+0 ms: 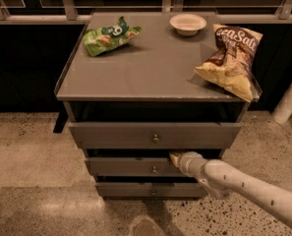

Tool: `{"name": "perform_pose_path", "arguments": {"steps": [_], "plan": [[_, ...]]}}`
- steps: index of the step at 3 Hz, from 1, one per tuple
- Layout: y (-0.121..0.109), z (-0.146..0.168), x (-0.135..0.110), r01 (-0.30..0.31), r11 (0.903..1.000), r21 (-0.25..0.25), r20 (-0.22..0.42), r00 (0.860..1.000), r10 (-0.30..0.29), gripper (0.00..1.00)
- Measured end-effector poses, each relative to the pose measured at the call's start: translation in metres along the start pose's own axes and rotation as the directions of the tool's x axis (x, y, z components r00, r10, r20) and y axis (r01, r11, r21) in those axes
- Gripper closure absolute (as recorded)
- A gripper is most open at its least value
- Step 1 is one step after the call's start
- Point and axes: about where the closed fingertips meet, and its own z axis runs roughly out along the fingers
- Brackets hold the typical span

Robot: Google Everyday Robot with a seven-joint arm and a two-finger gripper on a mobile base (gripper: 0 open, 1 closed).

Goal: Open middle drawer

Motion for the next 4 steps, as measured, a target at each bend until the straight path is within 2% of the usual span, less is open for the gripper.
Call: {"name": "perform_pose_path", "arguments": {"steps": [2,3,4], "plan": [[0.001,-0.002,0.0,-0.005,0.9999,0.01,-0.017,1.0,0.005,1.0],[0.005,-0.013,0.006,-0.023,0.9997,0.002,-0.049,0.999,0.023,1.0],[0.012,-0.05,0.021,-0.087,0.9961,0.01,-0.101,0.991,0.088,1.0]]}}
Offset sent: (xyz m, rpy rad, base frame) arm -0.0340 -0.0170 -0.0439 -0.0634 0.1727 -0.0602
